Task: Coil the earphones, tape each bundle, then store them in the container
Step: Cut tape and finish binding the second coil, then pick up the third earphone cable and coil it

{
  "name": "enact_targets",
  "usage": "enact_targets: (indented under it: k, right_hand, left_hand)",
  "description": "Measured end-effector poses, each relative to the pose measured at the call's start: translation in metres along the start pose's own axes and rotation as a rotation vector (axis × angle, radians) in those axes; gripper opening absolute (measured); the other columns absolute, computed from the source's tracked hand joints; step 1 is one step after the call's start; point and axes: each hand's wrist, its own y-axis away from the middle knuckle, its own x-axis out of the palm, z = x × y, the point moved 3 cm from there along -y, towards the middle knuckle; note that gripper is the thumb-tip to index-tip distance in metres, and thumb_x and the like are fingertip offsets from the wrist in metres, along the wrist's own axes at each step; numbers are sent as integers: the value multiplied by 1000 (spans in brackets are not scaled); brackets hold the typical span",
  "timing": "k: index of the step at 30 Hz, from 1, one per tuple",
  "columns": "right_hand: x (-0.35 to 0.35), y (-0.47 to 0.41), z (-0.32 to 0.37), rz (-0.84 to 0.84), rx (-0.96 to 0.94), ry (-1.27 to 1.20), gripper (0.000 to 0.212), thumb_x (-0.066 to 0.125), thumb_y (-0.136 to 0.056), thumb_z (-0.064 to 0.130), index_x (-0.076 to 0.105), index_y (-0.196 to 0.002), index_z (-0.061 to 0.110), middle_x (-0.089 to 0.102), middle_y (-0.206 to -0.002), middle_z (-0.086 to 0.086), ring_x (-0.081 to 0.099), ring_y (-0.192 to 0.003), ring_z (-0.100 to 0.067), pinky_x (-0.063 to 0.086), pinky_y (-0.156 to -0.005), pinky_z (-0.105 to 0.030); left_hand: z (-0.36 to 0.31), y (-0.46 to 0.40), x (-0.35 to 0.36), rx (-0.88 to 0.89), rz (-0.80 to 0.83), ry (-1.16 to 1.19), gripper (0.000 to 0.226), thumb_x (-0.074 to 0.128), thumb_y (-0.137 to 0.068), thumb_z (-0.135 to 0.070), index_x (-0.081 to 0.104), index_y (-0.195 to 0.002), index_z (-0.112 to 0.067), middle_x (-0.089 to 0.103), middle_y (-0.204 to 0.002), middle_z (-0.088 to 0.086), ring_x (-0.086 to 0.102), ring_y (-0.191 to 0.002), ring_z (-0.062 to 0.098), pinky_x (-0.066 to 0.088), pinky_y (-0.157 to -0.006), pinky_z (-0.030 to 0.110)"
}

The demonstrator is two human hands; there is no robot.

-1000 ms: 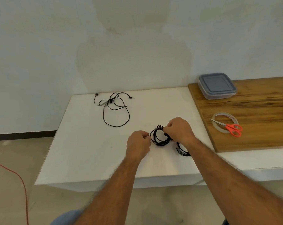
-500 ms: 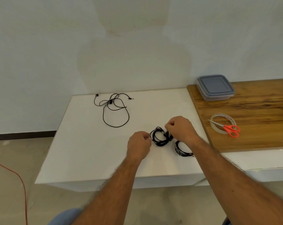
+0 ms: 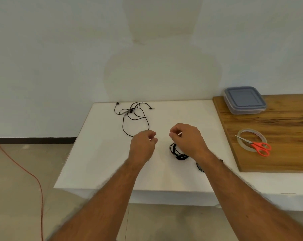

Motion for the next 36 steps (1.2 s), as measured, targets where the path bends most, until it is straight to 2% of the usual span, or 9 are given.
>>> enact_targets:
  k: [7,10,13,15,18,20,25,29,36]
  right_hand:
    - [22,-2,10,38,-60,46,22,59,-91,31,65,-111,23,61,-111,5,61,-92,-14,48,-88,-31]
    - [25,-2,10,56,-71,68,22,59,-92,32,65,-111,24,61,-111,6,62,-87,-11,48,-86,-29]
    - [25,-1,8,79,-69,85,22,59,-92,33,65,-112,26,60,-111,8,62,-86,-9,48,-85,-28]
    - [25,0,7,107,-66,96,22,59,-92,34,64,-112,26,60,-110,9,62,-85,-8,49,-86,-29]
    - [26,3,8,144,-72,120,23,59,-92,35,64,-112,27,60,-110,10,62,-85,-8,49,-87,-31]
    - [25,5,10,163,-72,131,23,58,-92,36,64,-113,27,59,-111,10,62,-86,-7,49,-86,-30]
    - [19,25,15,164,-59,118,22,59,-92,35,64,-112,26,60,-111,10,61,-85,-6,49,-85,-29]
    - [10,50,27,115,-65,54,21,60,-92,32,66,-111,24,63,-108,9,60,-83,-4,50,-83,-26]
    - [-37,101,80,-74,-79,-152,20,63,-89,20,66,-107,27,64,-101,12,62,-82,-4,51,-76,-22]
  left_hand:
    - [18,-48,-20,101,-87,-221,48,61,-92,-27,51,-138,-19,52,-140,2,57,-116,22,43,-100,34]
    - [25,-68,-15,183,-52,-441,72,65,-88,-44,35,-148,-18,41,-149,2,40,-131,28,40,-102,39]
    - [35,-78,-4,148,47,-612,92,67,-80,-58,23,-151,-19,37,-151,3,33,-135,29,39,-102,44]
    - [43,-80,2,117,79,-635,82,65,-82,-56,31,-147,-18,45,-142,4,38,-130,29,41,-100,43]
    - [48,-79,1,123,16,-625,43,59,-92,-41,57,-128,-17,58,-123,4,47,-118,27,44,-93,38]
    - [49,-72,-3,104,-9,-670,27,54,-96,-34,65,-115,-18,63,-112,2,51,-111,25,45,-88,36]
    - [42,-40,0,135,70,-867,21,46,-99,-24,61,-112,-18,64,-109,1,53,-105,23,40,-83,34]
    - [0,-7,-15,211,9,-711,19,45,-101,-28,61,-109,-21,68,-104,-1,54,-104,23,37,-86,35]
    - [-66,54,-97,140,22,-468,17,51,-96,-34,64,-99,-23,71,-97,-6,61,-96,17,41,-88,35]
